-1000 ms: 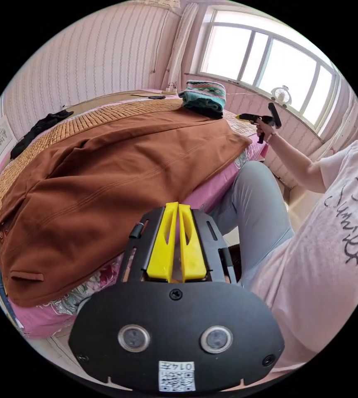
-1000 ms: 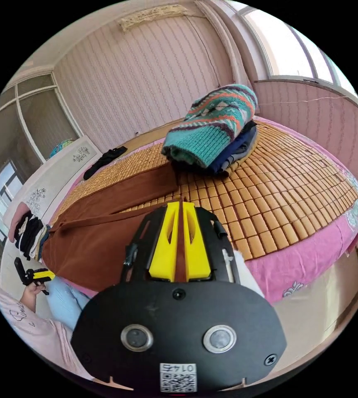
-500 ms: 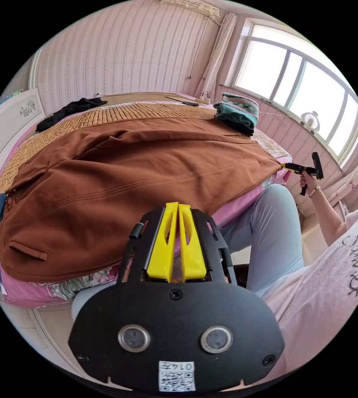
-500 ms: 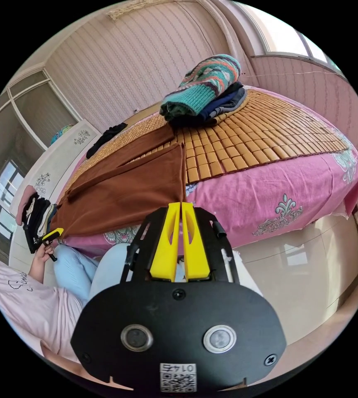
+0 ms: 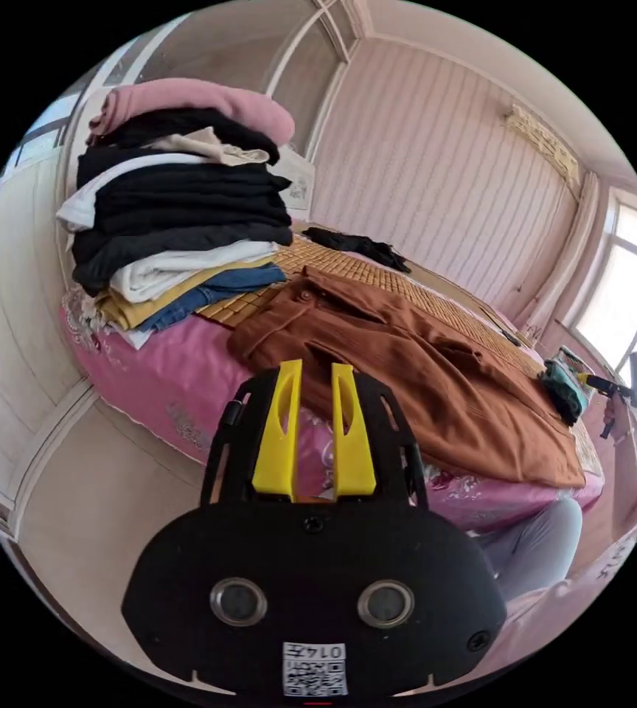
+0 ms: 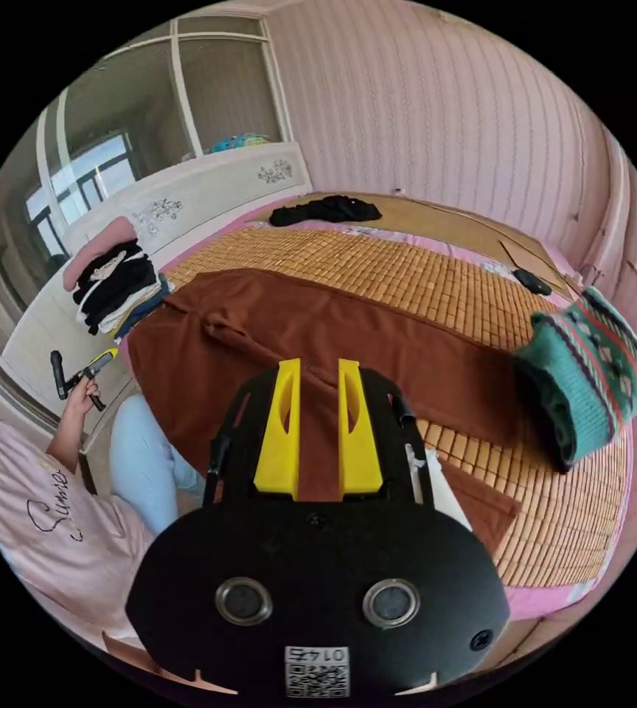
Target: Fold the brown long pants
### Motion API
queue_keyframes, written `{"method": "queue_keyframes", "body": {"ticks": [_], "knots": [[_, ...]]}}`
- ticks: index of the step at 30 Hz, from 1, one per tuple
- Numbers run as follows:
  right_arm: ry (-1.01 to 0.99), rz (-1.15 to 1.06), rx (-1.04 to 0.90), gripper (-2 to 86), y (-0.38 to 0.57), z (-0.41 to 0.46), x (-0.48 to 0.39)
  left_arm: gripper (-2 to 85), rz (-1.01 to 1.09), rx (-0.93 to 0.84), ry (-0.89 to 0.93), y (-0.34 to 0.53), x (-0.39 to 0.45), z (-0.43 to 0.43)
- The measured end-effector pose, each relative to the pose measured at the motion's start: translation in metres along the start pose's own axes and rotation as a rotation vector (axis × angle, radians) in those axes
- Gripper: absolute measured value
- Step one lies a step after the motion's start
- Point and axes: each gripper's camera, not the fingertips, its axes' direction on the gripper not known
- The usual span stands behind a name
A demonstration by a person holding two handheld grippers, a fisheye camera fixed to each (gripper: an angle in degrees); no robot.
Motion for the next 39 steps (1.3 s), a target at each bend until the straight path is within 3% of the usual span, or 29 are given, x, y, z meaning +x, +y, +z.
{"method": "queue_keyframes", "body": {"ticks": [5, 10, 14, 17, 19, 24, 30, 35, 39], "knots": [[-0.223, -0.48, -0.085, 8.4, -0.178, 0.165, -0.23, 11.4, -0.05, 0.059, -0.067, -0.003, -0.04, 0.012], [-0.355, -0.636, -0.171, 10.1, -0.243, 0.288, -0.402, 10.0, 0.165, 0.07, -0.016, -0.041, -0.033, 0.031], [-0.245, -0.734, -0.245, 5.7, -0.245, 0.357, -0.476, 9.0, 0.294, -0.095, 0.081, -0.094, -0.027, 0.075], [-0.082, -0.78, -0.206, 2.2, -0.243, 0.361, -0.49, 8.7, 0.364, -0.095, 0.13, -0.123, -0.021, 0.095], [-0.101, -0.768, -0.155, 1.6, -0.246, 0.347, -0.489, 8.8, 0.391, -0.125, 0.128, -0.138, -0.018, 0.117], [-0.143, -0.721, -0.07, 1.0, -0.252, 0.323, -0.478, 8.6, 0.539, -0.416, 0.006, -0.157, 0.013, 0.196], [-0.151, -0.72, -0.008, 0.9, -0.249, 0.308, -0.474, 4.1, 0.584, -0.506, 0.055, -0.172, 0.029, 0.231], [-0.221, -0.691, 0.019, 1.2, -0.252, 0.3, -0.464, -0.6, 0.53, -0.421, 0.079, -0.191, 0.02, 0.221], [-0.23, -0.72, -0.02, 2.2, -0.249, 0.315, -0.469, -0.5, 0.57, -0.403, -0.029, -0.179, 0.024, 0.232]]}}
